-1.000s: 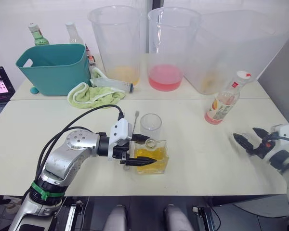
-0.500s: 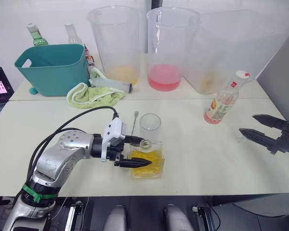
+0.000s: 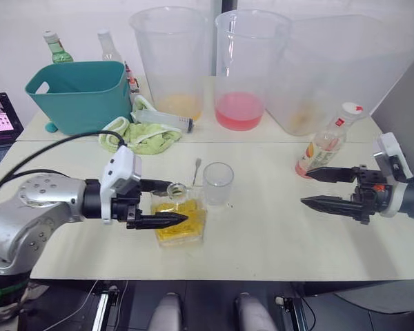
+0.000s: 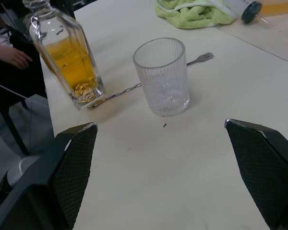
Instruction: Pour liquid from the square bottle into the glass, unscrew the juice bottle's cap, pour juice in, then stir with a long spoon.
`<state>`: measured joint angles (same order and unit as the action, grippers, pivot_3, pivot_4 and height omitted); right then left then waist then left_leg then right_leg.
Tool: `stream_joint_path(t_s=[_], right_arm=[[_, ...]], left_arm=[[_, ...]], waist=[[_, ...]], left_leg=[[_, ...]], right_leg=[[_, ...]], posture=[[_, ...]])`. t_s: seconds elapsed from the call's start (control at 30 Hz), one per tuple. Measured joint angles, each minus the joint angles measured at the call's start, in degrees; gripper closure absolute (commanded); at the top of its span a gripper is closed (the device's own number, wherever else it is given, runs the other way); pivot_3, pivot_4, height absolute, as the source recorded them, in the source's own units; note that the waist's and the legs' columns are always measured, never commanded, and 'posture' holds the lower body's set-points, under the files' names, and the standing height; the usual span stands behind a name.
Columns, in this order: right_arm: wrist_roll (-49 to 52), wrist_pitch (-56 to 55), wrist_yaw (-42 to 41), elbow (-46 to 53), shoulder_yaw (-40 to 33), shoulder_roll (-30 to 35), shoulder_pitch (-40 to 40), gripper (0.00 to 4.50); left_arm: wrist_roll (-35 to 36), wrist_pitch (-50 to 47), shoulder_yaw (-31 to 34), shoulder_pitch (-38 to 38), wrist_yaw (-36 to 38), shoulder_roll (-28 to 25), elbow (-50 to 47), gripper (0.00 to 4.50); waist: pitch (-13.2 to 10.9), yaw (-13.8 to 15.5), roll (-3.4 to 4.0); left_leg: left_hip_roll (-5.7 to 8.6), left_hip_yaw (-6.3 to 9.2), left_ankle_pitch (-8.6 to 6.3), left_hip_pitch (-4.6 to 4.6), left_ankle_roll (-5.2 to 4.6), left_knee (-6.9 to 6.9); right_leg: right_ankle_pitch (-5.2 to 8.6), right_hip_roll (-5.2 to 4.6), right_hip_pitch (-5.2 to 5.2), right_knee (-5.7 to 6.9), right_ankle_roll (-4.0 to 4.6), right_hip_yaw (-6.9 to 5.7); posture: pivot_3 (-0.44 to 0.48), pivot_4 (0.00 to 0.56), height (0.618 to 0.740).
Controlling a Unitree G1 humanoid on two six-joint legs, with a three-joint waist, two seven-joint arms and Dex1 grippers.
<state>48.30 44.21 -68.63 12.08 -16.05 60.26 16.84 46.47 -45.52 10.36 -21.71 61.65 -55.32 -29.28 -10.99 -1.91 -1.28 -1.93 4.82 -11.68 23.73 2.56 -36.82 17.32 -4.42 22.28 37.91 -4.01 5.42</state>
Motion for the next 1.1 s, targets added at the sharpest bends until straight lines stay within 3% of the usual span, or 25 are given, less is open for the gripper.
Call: stream_joint_path(t_s=[0.2,0.33,0.47,0.67,0.87,1.1], right_arm=[[-1.0,-0.6,-1.1,-0.9,1.7,-1.1,1.6,0.00],[-2.1,-2.1,0.2,-1.1,1.7,-3.1,1.6,0.00],[-2.3,-2.6,1.4,-0.6,0.7,-3.6,0.1,0.00],[-2.2,-2.7,4.6,2.8,-1.8,-5.1,-3.7,0.00],[-2.0,-2.6,6.1,5.6,-3.3,-5.6,-6.3,0.00],[-1.9,-2.4,9.3,7.9,-5.5,-7.2,-9.3,0.00]], left_arm=[[-7.4,4.5,-1.5,-7.3,-4.1,0.4,6.5,1.71],[-16.3,9.4,-7.4,-13.6,-7.8,3.1,11.8,1.71],[-24.9,15.5,-13.4,-18.2,-11.7,8.8,18.3,1.71],[-33.1,20.8,-17.1,-25.7,-16.6,17.2,27.0,1.71],[-42.5,31.5,-22.6,-28.1,-20.4,23.5,33.4,1.71],[-54.1,45.5,-28.1,-28.0,-24.0,25.3,42.9,1.71]], waist=[[0.0,0.3,-0.05],[0.0,0.7,-0.05],[0.0,1.1,-0.08],[-0.1,1.2,-0.11],[-0.1,1.1,-0.11],[-0.1,0.8,-0.13]], left_leg=[[-0.01,0.01,0.01,0.02,0.01,0.00],[0.02,0.01,0.01,0.04,0.01,0.01],[0.03,0.03,0.01,0.12,0.01,0.00],[0.07,0.05,0.01,0.15,0.01,-0.02],[0.08,0.05,0.01,0.14,0.01,-0.03],[0.09,0.05,0.01,0.15,0.01,-0.02]], right_leg=[[0.00,0.02,0.03,0.00,0.00,-0.03],[-0.01,0.00,0.05,0.04,0.00,-0.02],[-0.02,0.00,0.11,0.07,0.00,-0.04],[-0.04,-0.02,0.15,0.11,-0.01,-0.05],[-0.06,-0.02,0.14,0.13,-0.05,-0.03],[-0.06,-0.02,0.18,0.15,-0.05,-0.01]], posture=[[0.000,0.150,0.733],[0.000,0.150,0.733],[0.000,0.150,0.733],[0.000,0.150,0.733],[0.000,0.150,0.733],[0.000,0.150,0.733]])
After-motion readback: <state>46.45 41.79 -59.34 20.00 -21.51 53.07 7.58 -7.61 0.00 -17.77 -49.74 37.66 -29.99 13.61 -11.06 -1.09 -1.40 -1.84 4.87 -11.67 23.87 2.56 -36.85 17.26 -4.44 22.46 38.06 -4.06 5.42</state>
